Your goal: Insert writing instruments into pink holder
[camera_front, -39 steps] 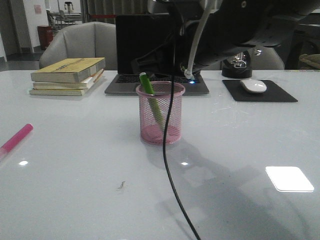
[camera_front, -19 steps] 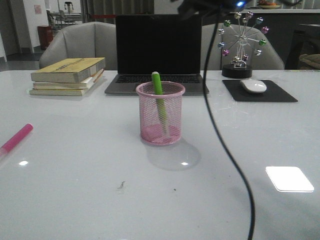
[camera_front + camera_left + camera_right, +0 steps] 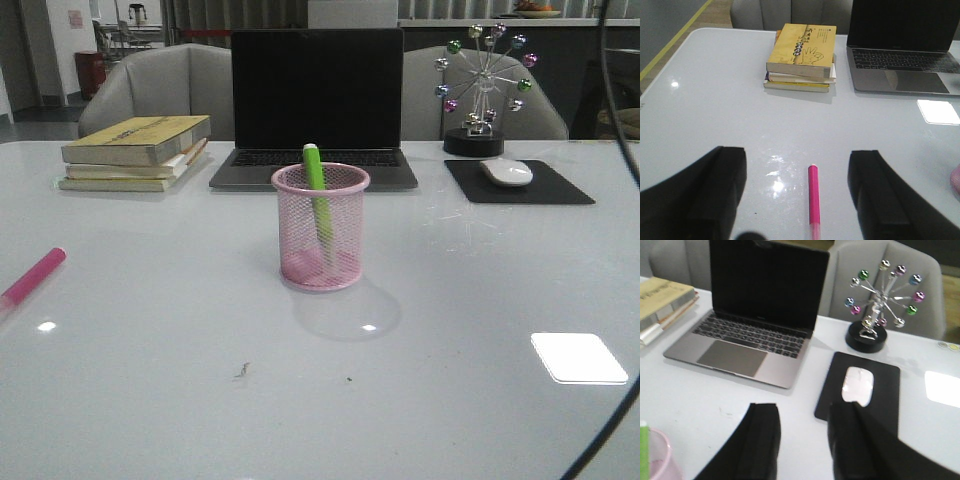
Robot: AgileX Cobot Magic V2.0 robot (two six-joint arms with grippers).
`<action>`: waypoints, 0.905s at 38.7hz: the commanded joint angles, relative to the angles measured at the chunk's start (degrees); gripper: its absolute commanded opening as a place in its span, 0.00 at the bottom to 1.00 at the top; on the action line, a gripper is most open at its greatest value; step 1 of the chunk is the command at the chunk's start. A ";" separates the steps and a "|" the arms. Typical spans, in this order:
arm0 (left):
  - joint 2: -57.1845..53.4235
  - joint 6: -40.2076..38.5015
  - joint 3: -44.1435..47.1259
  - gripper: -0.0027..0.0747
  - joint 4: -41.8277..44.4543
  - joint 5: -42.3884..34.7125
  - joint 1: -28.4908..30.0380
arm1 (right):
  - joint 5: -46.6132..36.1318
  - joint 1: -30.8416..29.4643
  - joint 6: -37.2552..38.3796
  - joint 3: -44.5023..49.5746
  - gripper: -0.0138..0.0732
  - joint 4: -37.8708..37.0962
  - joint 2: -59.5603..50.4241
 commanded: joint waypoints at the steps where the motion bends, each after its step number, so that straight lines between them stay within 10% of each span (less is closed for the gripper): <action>1: -0.21 -0.08 -1.95 0.68 -0.50 -4.53 -0.42 | 0.50 -2.84 -0.49 0.10 0.58 -2.90 -4.82; 35: -0.21 -0.08 -1.95 0.68 -0.50 -4.53 -0.42 | -0.42 -6.50 -0.49 31.91 0.58 -3.11 -30.29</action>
